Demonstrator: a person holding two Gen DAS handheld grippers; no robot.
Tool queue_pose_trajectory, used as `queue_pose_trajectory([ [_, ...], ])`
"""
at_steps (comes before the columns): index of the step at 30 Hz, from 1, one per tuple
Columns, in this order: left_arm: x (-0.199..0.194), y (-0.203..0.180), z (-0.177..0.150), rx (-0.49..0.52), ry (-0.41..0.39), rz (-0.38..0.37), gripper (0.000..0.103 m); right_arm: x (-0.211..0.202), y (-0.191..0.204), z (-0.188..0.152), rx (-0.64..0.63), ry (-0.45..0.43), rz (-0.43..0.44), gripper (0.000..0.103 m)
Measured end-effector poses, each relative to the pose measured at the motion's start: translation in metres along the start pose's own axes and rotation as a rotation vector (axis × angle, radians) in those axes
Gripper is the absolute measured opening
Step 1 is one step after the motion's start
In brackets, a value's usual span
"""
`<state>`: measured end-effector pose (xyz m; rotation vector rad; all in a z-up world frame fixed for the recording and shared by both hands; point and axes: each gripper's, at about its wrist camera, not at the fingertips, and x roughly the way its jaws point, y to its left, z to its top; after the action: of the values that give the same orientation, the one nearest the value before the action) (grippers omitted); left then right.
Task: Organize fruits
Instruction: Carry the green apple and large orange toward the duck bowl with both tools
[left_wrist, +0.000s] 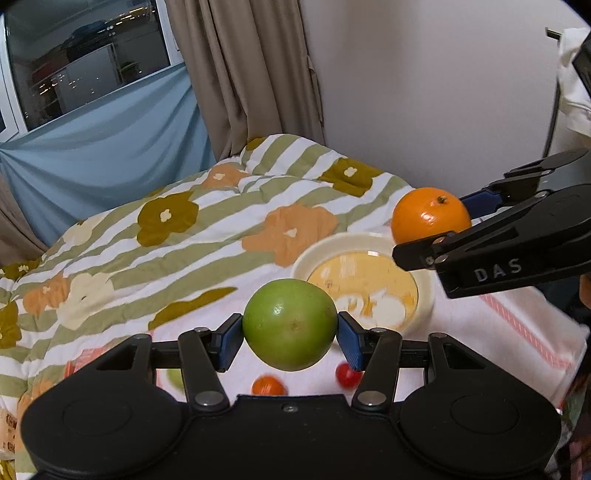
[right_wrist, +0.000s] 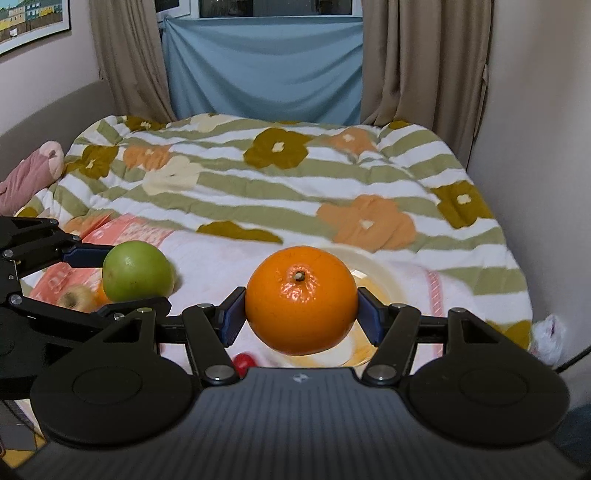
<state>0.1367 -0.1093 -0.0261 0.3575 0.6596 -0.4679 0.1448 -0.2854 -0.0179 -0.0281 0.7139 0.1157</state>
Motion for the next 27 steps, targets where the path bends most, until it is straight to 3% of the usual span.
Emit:
queue_pose_trajectory([
  [12,0.098,-0.028,0.058,-0.072,0.046,0.021,0.059,0.074,-0.097,0.03,-0.026,0.033,0.03,0.077],
  [20,0.171,-0.038,0.055,-0.079,0.11,0.049,0.059,0.126,-0.125,0.024,-0.027,0.09,0.058,0.077],
  [27,0.209,-0.052,0.051,-0.043,0.163,0.051,0.059,0.152,-0.138,0.015,-0.006,0.124,0.073,0.077],
])
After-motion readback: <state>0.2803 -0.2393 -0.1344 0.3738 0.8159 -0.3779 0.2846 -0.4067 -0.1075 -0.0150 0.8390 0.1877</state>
